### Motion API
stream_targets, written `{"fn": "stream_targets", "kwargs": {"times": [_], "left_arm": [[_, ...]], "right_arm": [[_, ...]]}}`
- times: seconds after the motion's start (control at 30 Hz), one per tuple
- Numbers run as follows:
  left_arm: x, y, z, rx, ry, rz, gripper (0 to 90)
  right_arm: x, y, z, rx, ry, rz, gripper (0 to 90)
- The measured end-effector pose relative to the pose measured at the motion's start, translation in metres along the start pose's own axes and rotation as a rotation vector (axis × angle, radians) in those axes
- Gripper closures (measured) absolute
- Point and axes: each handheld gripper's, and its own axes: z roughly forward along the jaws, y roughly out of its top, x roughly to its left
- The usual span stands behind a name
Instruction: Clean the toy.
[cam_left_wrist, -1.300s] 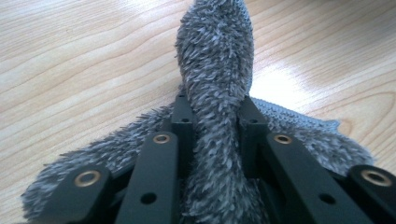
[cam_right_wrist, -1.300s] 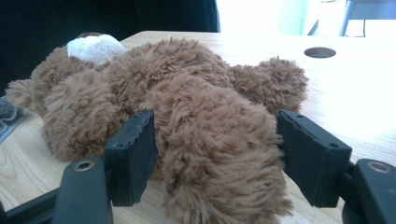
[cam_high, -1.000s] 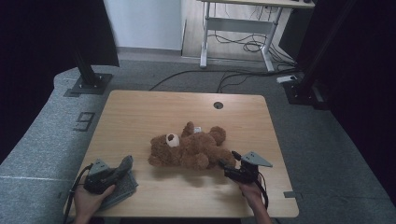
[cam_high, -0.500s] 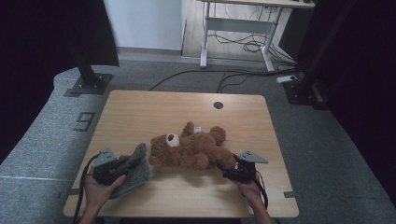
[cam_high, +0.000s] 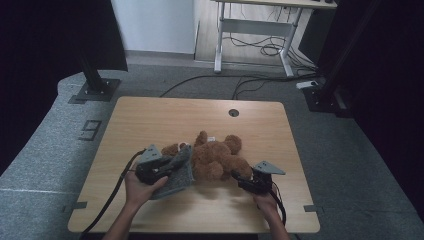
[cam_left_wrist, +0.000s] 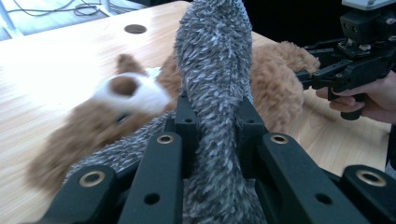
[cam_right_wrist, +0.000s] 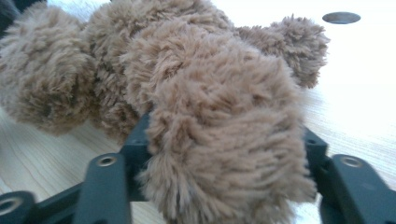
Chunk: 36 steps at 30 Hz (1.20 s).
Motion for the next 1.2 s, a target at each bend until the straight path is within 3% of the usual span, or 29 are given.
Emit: {"fn": "stream_targets", "kwargs": {"times": [0.17,0.27,0.33,0.43,0.63,0.73,0.87,0.9,0.97,1.03,1.2], "left_arm": [[-0.006,0.016,0.029,0.038,-0.021,0.005,76.3],[-0.011,0.015,0.045,0.054,-0.065,-0.022,76.3],[-0.017,0.012,0.052,0.077,-0.039,0.003,76.2],[-0.016,0.003,0.06,0.12,-0.018,0.009,76.2],[0.013,-0.014,0.044,0.086,-0.004,-0.061,76.7],[0.02,-0.017,0.035,0.09,0.008,-0.058,76.9],[0.037,-0.023,0.012,0.091,0.065,-0.074,76.8],[0.046,-0.026,0.005,0.089,0.078,-0.104,76.6],[0.051,-0.027,0.001,0.079,0.075,-0.127,76.6],[0.051,-0.026,-0.001,0.063,0.056,-0.139,76.5],[0.023,-0.004,0.02,0.063,0.0,-0.062,76.2]], "right_arm": [[0.002,0.001,-0.001,-0.011,-0.007,-0.018,49.6],[0.002,0.001,-0.001,-0.019,-0.007,-0.021,52.4],[0.002,0.001,-0.001,-0.02,-0.006,-0.018,54.0],[0.002,0.001,-0.003,-0.024,-0.034,-0.021,57.4],[0.0,0.001,-0.003,-0.024,-0.006,-0.025,59.3],[0.001,0.001,-0.002,-0.021,0.001,-0.028,59.5],[0.001,0.001,-0.002,-0.021,0.02,-0.034,59.9],[0.0,0.001,-0.001,-0.022,0.029,-0.03,59.9],[0.0,0.001,0.0,-0.023,0.034,-0.023,60.0],[0.0,0.0,0.001,-0.025,0.042,-0.02,60.0],[-0.001,0.0,0.001,-0.026,0.054,-0.021,59.9]]}}
